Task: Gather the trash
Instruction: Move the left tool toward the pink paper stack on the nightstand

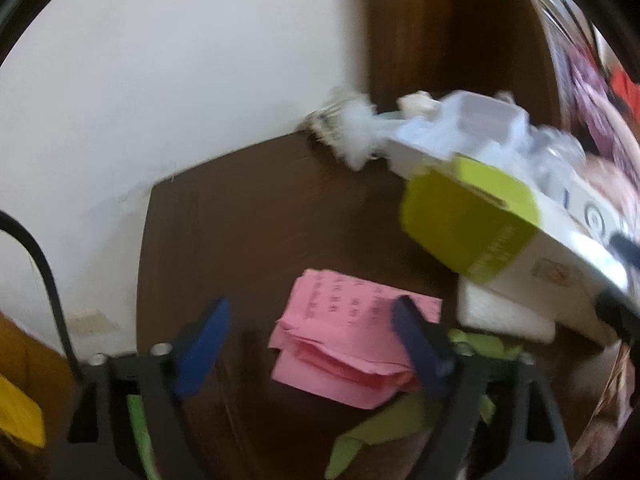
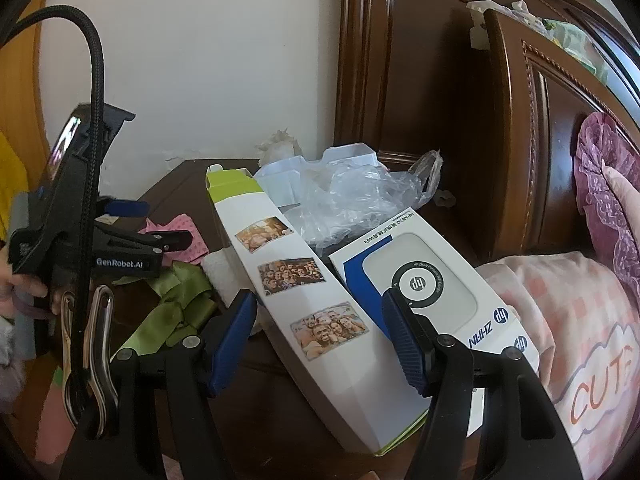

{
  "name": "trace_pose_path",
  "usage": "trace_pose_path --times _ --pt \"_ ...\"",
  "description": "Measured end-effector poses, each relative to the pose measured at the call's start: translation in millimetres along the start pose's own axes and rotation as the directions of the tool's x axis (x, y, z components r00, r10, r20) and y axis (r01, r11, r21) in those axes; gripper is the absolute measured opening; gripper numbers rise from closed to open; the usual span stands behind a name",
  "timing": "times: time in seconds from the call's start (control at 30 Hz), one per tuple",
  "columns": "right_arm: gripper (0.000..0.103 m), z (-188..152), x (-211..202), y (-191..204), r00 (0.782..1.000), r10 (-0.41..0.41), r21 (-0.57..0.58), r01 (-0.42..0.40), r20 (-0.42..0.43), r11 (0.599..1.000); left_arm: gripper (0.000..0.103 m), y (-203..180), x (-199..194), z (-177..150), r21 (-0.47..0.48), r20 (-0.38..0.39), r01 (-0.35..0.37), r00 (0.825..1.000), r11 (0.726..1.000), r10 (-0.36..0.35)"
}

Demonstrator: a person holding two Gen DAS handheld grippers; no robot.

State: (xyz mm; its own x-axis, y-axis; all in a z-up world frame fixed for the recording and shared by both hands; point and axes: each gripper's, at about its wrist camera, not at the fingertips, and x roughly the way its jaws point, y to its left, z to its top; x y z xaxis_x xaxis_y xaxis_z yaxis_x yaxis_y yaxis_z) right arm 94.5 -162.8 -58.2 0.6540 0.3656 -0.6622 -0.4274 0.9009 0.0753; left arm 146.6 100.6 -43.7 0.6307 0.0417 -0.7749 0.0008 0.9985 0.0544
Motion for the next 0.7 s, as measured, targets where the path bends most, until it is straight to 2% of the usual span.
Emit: trace_pose_path --times 0.1,0.23,0.43,0.7 --pt "0.067 0.4 0.2 0.1 1.000 0.000 0.002 0.000 0.001 1.000 0.091 14.3 5.2 -1.5 -0.094 -0.033 0.068 0.997 0.993 -0.072" --pt "0.067 0.6 0.7 0.0 1.000 0.000 0.002 0.000 -0.002 1.000 0.097 14.9 6.8 -0.5 -0.103 -0.040 0.067 0.997 0.992 -0.071" --pt "0.067 3.0 2.2 -1.8 1.000 0.008 0.007 -0.008 -0.016 1.000 0.101 12.8 9.1 1.2 -0.095 -0.050 0.075 0.996 0.993 -0.080" --pt "0.067 6.5 3.6 -3.1 1.000 0.015 0.007 -0.014 -0.026 1.000 0.101 12.6 2.4 -3.4 -0.139 -0.034 0.086 0.995 0.987 -0.091"
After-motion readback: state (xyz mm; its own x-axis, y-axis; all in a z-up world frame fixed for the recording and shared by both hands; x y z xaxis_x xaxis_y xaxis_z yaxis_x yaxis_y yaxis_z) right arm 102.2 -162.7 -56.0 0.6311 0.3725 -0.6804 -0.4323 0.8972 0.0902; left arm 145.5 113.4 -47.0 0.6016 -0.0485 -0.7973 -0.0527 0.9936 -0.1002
